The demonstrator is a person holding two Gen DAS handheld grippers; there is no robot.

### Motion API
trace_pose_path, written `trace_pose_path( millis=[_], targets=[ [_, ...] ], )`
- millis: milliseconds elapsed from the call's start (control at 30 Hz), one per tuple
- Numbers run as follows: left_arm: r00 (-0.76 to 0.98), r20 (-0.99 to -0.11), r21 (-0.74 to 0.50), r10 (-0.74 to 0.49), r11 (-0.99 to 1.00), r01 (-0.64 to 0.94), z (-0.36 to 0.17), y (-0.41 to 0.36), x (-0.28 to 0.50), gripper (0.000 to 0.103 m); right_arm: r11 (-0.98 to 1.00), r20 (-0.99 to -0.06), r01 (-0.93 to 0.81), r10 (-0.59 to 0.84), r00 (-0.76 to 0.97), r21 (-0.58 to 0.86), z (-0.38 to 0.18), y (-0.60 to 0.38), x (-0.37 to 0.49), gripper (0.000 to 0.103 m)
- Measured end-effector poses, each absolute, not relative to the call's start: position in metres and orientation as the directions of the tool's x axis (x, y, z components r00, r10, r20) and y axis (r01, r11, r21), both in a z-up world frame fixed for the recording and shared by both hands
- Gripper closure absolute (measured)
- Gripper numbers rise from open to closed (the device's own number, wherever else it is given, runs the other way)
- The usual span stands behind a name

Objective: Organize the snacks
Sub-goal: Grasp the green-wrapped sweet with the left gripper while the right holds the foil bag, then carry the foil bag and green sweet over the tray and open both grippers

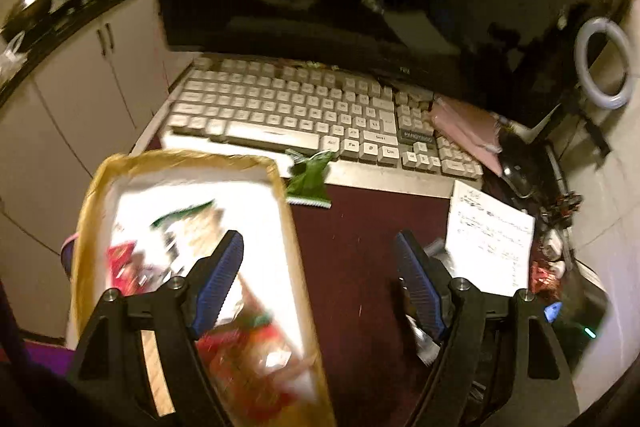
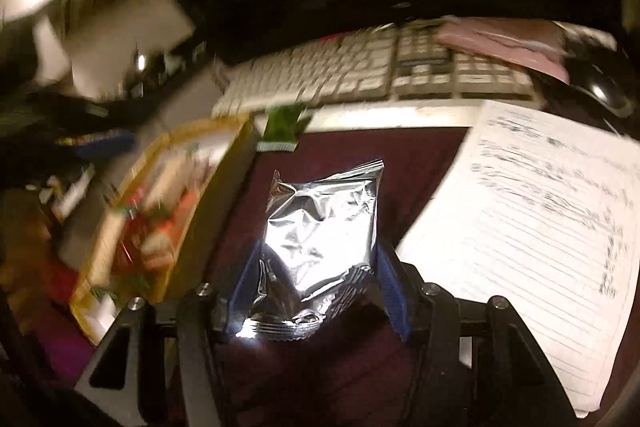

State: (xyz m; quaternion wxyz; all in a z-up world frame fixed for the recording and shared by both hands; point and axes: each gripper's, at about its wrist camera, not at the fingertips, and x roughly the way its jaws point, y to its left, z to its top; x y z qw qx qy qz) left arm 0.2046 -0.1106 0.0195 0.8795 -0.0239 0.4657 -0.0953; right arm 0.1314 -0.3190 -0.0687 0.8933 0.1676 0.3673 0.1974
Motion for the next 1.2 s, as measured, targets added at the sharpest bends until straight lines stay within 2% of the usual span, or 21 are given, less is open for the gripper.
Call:
trace_pose_path(
  millis=[100, 200, 233, 400, 533, 700, 833, 867, 933, 1000, 1067, 1200],
  targets=[
    [0.476, -0.864, -0.102, -0.161, 0.984, 0.147, 0.001, -0.131, 0.245, 0.028, 0.841, -0.559, -0.208, 0.495, 0.665, 0.499, -0.069, -0.330, 0.133, 0.047],
    [0.433, -0.894, -0.063, -0.117, 0.989, 0.137, -0.015, -0.143, 0.278, 0.037, 0.829, -0.547, -0.201, 0.506, 0.667, 0.522, -0.070, -0.332, 0.135, 0.047],
    [0.417, -0.903, -0.056, -0.101, 0.991, 0.119, -0.020, -0.145, 0.286, 0.043, 0.827, -0.544, -0.198, 0.507, 0.669, 0.527, -0.070, -0.333, 0.135, 0.047],
    [0.353, -0.935, 0.025, -0.011, 0.995, 0.097, -0.043, -0.155, 0.316, 0.047, 0.814, -0.534, -0.203, 0.522, 0.665, 0.544, -0.071, -0.333, 0.135, 0.047],
    [0.341, -0.938, 0.099, 0.066, 0.992, 0.081, -0.056, -0.157, 0.325, 0.076, 0.807, -0.527, -0.201, 0.528, 0.666, 0.555, -0.071, -0.337, 0.133, 0.047],
    [0.362, -0.932, 0.056, 0.018, 0.994, 0.096, -0.043, -0.151, 0.309, 0.080, 0.801, -0.520, -0.194, 0.531, 0.669, 0.567, -0.072, -0.340, 0.132, 0.047],
    [0.402, -0.901, -0.113, -0.160, 0.984, 0.138, 0.002, -0.136, 0.260, 0.080, 0.798, -0.517, -0.195, 0.533, 0.670, 0.570, -0.072, -0.341, 0.132, 0.047],
    [0.426, -0.877, -0.177, -0.221, 0.974, 0.140, 0.020, -0.122, 0.239, 0.080, 0.799, -0.517, -0.195, 0.532, 0.671, 0.569, -0.072, -0.341, 0.132, 0.047],
    [0.479, -0.836, -0.232, -0.270, 0.963, 0.138, 0.042, -0.101, 0.210, 0.080, 0.799, -0.516, -0.196, 0.532, 0.671, 0.569, -0.072, -0.341, 0.131, 0.047],
    [0.557, -0.786, -0.253, -0.268, 0.962, 0.106, 0.062, -0.072, 0.176, 0.080, 0.800, -0.515, -0.201, 0.533, 0.671, 0.566, -0.071, -0.340, 0.130, 0.047],
    [0.621, -0.753, -0.239, -0.216, 0.970, 0.047, 0.069, -0.040, 0.147, 0.080, 0.803, -0.514, -0.212, 0.534, 0.672, 0.557, -0.070, -0.338, 0.129, 0.047],
    [0.629, -0.769, -0.202, -0.110, 0.976, -0.076, 0.054, 0.005, 0.139, 0.080, 0.806, -0.501, -0.258, 0.546, 0.671, 0.534, -0.062, -0.328, 0.124, 0.047]
  ],
)
